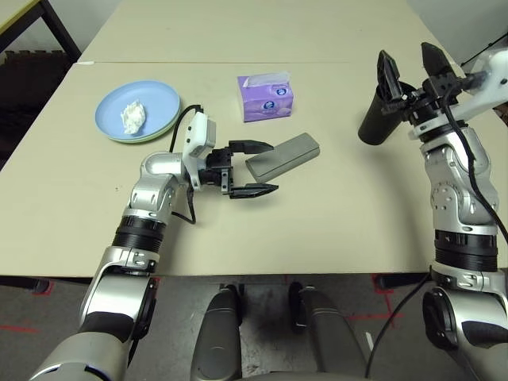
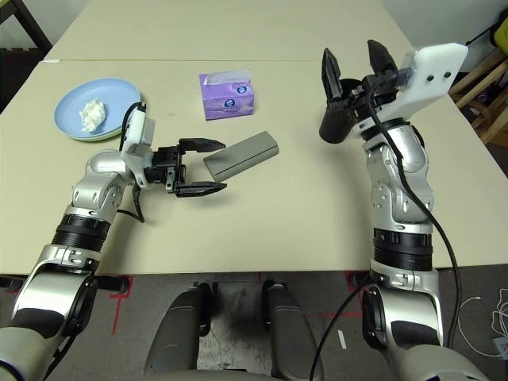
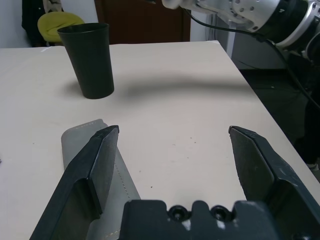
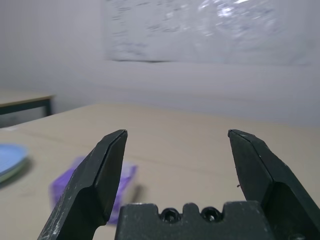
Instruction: Organize and tidy the items on the table.
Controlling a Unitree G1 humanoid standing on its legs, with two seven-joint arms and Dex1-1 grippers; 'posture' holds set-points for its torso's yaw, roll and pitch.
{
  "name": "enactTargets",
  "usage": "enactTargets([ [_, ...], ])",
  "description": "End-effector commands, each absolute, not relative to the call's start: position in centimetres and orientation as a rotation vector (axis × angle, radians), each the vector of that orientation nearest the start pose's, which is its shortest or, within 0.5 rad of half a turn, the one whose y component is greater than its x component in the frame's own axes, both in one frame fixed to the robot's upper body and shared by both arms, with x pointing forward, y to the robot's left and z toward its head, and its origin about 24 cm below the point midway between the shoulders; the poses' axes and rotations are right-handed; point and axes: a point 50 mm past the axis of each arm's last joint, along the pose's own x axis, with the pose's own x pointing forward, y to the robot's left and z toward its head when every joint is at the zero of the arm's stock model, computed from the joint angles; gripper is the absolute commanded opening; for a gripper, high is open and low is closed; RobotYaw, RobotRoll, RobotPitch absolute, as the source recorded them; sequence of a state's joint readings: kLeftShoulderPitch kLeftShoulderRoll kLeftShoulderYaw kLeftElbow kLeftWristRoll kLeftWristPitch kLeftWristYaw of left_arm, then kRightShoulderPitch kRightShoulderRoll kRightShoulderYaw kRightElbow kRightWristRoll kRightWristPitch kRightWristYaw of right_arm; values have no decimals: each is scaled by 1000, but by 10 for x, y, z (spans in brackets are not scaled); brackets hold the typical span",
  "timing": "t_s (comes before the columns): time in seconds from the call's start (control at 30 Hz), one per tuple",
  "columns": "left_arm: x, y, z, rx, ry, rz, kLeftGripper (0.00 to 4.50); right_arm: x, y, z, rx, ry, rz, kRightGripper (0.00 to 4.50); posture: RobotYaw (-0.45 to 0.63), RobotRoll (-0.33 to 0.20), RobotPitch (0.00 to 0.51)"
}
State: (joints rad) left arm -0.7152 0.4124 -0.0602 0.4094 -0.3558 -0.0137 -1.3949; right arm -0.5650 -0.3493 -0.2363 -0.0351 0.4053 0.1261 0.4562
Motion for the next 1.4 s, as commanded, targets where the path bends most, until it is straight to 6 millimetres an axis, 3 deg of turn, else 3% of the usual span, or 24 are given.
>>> enactTargets([
  [0.03, 328, 144, 165, 278, -222, -1410, 4500, 313, -197, 216, 3, -479, 502, 4439, 93, 0, 196],
  [0.2, 337, 148, 169, 252, -270, -1220, 4500, 314, -200, 204, 50, -441, 458, 4439, 94, 0, 196],
  [0.47, 348, 176, 171, 163, -325, -662, 4500, 299, -213, 178, 143, -384, 329, 4439, 108, 0, 199],
  [0.73, 335, 201, 162, 92, -340, -235, 4500, 294, -224, 165, 85, -357, 255, 4439, 115, 0, 196],
  [0.9, 316, 231, 161, 180, -365, -20, 4500, 294, -243, 156, 21, -352, 93, 4439, 119, 0, 194],
  [1.1, 299, 270, 149, 229, -316, 97, 4500, 294, -263, 145, 3, -334, -9, 4439, 133, 0, 192],
  [1.4, 287, 294, 138, 157, -286, 77, 4500, 295, -268, 134, 6, -328, -4, 4439, 119, 0, 188],
])
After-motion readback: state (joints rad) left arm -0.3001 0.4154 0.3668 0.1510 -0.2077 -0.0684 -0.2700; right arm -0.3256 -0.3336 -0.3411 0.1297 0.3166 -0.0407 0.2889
